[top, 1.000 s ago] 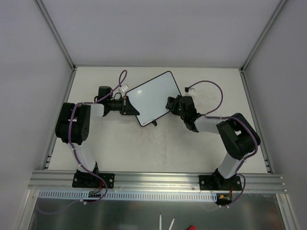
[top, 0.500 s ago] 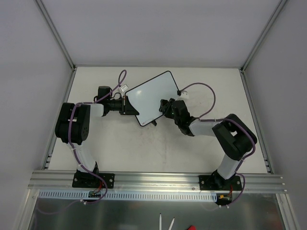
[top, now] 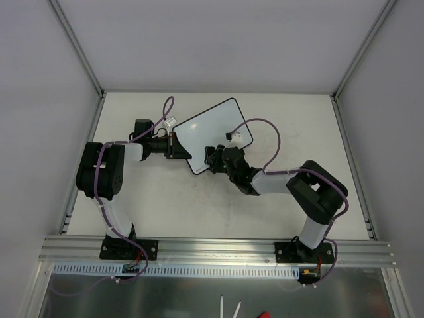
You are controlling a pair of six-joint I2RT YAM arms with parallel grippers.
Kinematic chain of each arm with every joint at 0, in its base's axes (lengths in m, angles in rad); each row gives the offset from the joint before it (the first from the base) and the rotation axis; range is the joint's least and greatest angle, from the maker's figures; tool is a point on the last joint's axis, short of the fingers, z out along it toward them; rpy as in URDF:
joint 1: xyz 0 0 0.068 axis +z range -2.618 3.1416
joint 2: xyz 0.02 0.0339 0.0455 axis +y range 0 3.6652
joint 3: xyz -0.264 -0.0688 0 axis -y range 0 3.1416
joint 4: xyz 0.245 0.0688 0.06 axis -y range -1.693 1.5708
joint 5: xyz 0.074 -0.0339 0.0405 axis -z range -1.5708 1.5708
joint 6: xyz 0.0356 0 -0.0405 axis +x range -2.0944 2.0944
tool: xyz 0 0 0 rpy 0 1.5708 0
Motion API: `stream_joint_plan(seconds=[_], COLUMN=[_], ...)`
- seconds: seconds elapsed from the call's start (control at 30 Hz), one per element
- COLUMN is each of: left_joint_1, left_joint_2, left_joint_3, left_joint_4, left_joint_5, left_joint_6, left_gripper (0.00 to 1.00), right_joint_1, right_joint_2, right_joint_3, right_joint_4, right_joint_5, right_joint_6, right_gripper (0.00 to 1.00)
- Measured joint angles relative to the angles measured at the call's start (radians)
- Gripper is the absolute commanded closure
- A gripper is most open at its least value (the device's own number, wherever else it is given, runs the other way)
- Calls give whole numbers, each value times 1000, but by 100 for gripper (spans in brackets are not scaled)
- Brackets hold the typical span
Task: Erase the whiteboard
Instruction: Hold the whiteboard at the whiteboard stand.
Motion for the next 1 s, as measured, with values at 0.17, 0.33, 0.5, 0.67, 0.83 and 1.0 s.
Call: stream_joint_plan(seconds=[0.17,0.33,0.5,0.67,0.83,1.0], left_joint_1=[0,0,0,0,-1,-1], left_joint_2=[0,0,0,0,0,0], left_joint_3=[0,0,0,0,0,1], left_joint_4=[0,0,0,1,1,0], left_joint_5=[0,-1,-1,-2,-2,-2], left_joint_6=[0,1,2,3,2,1], left_gripper=[100,100,100,100,100,100], right_joint_1=[54,113,159,190,208,215], right_joint_2=[13,27,44,61,89,79], right_joint_3=[37,55,58,53,30,10], right_joint_4=[-38,-53,-42,-6,53,43], right_joint_5=[-1,-6,-14,-12,-76,-188], right_joint_6=[-35,-39,-24,-18,-8,17], right_gripper=[97,97,97,96,96,98])
